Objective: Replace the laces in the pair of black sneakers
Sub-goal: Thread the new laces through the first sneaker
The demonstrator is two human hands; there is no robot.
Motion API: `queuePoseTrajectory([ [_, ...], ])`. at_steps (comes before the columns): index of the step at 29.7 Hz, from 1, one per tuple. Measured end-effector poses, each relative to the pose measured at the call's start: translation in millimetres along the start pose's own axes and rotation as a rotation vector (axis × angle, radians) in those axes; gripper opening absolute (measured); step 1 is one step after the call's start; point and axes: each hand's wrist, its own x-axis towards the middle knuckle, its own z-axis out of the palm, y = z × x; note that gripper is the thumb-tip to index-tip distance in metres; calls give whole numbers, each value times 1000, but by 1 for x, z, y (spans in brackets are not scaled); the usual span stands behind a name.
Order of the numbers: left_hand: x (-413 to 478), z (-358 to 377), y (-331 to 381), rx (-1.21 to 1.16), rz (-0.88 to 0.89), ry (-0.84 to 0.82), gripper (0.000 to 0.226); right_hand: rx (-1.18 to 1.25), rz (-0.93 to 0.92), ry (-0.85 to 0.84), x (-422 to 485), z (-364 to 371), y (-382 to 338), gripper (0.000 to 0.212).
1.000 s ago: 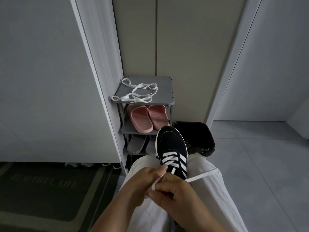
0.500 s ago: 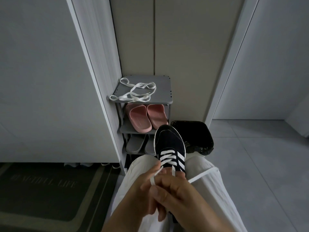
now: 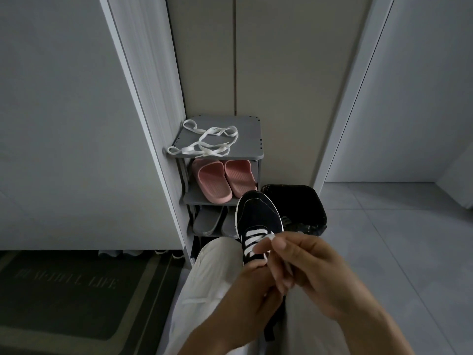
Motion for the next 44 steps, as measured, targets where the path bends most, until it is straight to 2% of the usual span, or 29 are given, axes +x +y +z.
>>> queuePoseTrajectory([
  [2, -3, 2, -9, 149, 25, -29, 30, 13, -9, 28, -2, -13, 0, 48],
  [3, -6, 0, -17, 229, 48, 9, 35, 18, -17, 69, -2, -19, 0, 53],
  [5, -12, -10, -33, 244, -6, 85, 39, 43, -31, 151, -4, -31, 1, 58],
  [9, -25, -34, -42, 95, -128, 42, 47, 84, -1, 234, -8, -47, 1, 61],
  [11, -28, -39, -38, -112, -219, 65, 46, 91, -3, 261, -10, -53, -1, 60],
  [13, -28, -45, -31, -508, -245, 211, 44, 119, -24, 265, -11, -58, 0, 56],
  [16, -28, -53, -38, -1076, -324, 567, 55, 190, -63, 258, -9, -62, 8, 48],
  [18, -29, -63, -51, -1284, -327, 771, 49, 220, -75, 287, -8, -66, 14, 45],
  [20, -34, -76, -61, -1355, -315, 942, 38, 236, -74, 356, -7, -73, 17, 46],
  [22, -43, -92, -71, -1367, -360, 1135, 43, 245, -80, 414, -8, -81, 20, 48],
  [24, -52, -105, -85, -1285, -521, 1270, 54, 228, -90, 435, -9, -85, 22, 49],
  [25, -55, -110, -90, -1177, -614, 1288, 51, 203, -96, 431, -9, -85, 22, 48],
  [27, -56, -109, -94, -718, -794, 1184, 34, 152, -103, 407, -8, -81, 22, 43],
  [28, -52, -104, -93, -443, -818, 1087, 23, 139, -111, 391, -7, -79, 21, 43],
  [29, -46, -96, -88, -216, -771, 983, 14, 134, -117, 375, -5, -77, 20, 44],
  [30, -38, -86, -80, -90, -688, 862, 6, 132, -116, 362, -3, -76, 19, 46],
  [31, -29, -73, -72, -29, -600, 723, 4, 129, -112, 351, -2, -75, 18, 48],
  [33, -13, -43, -55, -14, -452, 452, 14, 109, -95, 327, 0, -73, 16, 54],
  [35, -1, -14, -41, 6, -296, 318, 14, 39, -85, 302, -1, -71, 15, 58],
  [38, 16, 11, -25, -29, -120, 229, 35, -157, -47, 201, -1, -60, 18, 56],
  [40, 24, 17, -19, 19, -49, 191, 22, -341, -5, 121, -1, -54, 21, 46],
  [41, 26, 17, -20, 72, -19, 217, 13, -397, 8, 97, -1, -53, 22, 46],
  [44, 18, 12, -27, 52, -71, 360, 11, -399, 44, 128, -4, -58, 21, 52],
])
